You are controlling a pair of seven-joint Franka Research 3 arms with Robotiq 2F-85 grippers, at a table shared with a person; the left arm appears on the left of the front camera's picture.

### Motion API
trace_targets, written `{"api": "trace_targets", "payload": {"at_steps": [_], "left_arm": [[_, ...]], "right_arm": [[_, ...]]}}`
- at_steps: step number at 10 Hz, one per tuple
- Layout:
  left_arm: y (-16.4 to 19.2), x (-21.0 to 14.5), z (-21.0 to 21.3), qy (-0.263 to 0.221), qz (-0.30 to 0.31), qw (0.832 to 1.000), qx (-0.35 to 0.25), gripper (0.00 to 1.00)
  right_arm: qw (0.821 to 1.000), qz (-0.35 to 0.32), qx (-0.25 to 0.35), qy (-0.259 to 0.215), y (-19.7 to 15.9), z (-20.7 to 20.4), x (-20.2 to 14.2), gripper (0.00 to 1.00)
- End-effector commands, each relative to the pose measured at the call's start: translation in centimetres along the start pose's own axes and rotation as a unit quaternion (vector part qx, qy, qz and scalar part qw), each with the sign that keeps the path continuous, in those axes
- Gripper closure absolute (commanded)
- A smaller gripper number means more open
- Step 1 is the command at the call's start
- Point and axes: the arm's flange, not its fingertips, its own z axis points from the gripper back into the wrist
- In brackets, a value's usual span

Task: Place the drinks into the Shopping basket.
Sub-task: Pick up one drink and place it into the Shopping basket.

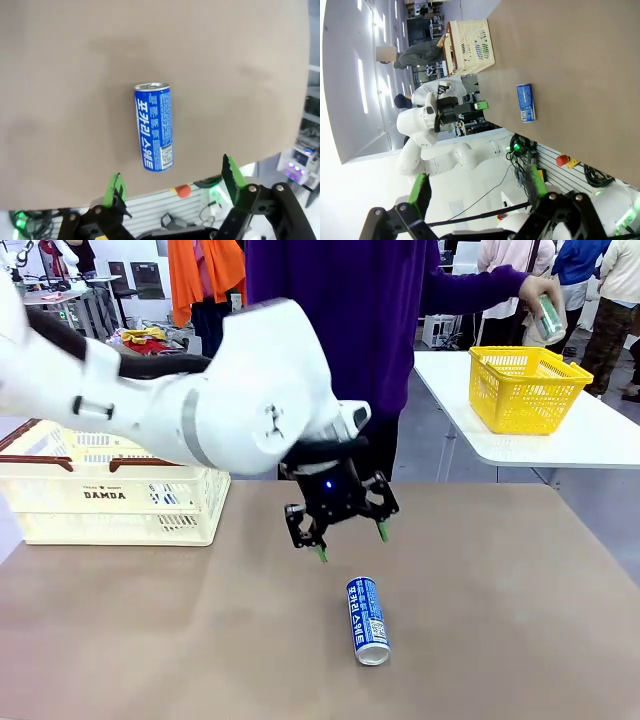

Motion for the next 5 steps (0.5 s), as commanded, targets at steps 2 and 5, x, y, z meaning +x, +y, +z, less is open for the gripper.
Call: {"api": "trace_targets", "payload": {"at_steps": [2,5], "left_arm": [[0.5,0.4,1.4,0.008,0.001,1.000,-0.013,0.00],[0.1,0.7,-4.0,0.027,-0.023,0.998,0.061,0.00]], "right_arm": [[1.000,-0.008,-0.006,0.004,0.3,0.2,-0.2,0.00],[1.000,-0.008,-0.006,0.004,0.3,0.2,-0.2,0.00]]}}
